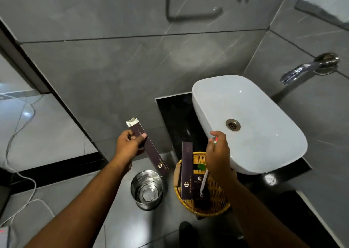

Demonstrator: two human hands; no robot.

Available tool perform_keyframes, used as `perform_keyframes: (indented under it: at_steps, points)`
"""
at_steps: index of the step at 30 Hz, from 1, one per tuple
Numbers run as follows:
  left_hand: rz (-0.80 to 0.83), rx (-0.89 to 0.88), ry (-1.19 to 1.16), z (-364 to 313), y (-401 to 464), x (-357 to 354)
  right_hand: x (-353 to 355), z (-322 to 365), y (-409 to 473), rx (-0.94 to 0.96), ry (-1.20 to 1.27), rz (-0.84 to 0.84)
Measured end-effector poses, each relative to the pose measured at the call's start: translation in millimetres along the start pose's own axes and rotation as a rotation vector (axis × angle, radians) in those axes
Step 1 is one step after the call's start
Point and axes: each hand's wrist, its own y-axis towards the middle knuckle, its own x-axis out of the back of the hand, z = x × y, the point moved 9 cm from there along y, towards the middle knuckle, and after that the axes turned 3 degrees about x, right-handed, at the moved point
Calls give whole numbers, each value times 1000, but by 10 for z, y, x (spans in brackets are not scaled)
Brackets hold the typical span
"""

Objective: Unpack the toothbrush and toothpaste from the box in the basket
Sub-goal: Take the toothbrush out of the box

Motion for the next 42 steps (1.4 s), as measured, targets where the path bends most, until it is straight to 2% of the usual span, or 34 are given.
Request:
perform_keyframes:
  at_steps: [4, 8, 14, 21, 24, 27, 29, 32, 36, 38, 40, 42]
  points:
    - [-54, 60, 68, 359, 272, 235, -259, 20, -18, 8, -41, 65]
    - [-44, 174, 268, 1030, 586, 305, -586, -47, -61, 27, -98, 173]
    - [-102, 244, 522, 2028, 1042, 502, -935, -270, 25, -7, -203, 216]
    - [-121, 255, 558, 2648, 1587, 505, -1033, -429, 43, 2, -215, 237]
    - [-87, 315, 541, 2938, 1775, 498, -1018, -467, 40, 36, -211, 212]
    - [-89, 400, 633, 3092, 1706, 562, -1037, -485, 23, 68, -216, 204]
    - [-157, 401, 691, 2991, 1535, 600, -1020, -484, 34, 50, -200, 191]
    - [-217, 372, 538, 2585, 1224, 486, -980, -474, 51, -33, -166, 193]
    - [-352, 67, 293, 1373, 606, 211, -784, -320, 58, -120, -85, 233]
    - [-252, -134, 256, 725, 70, -104, -572, -248, 32, -168, -43, 235]
    - [-9, -251, 300, 354, -465, -566, -366, -213, -7, -199, -5, 216]
    - [264, -278, 406, 226, -932, -1075, -170, -179, -25, -216, 48, 161]
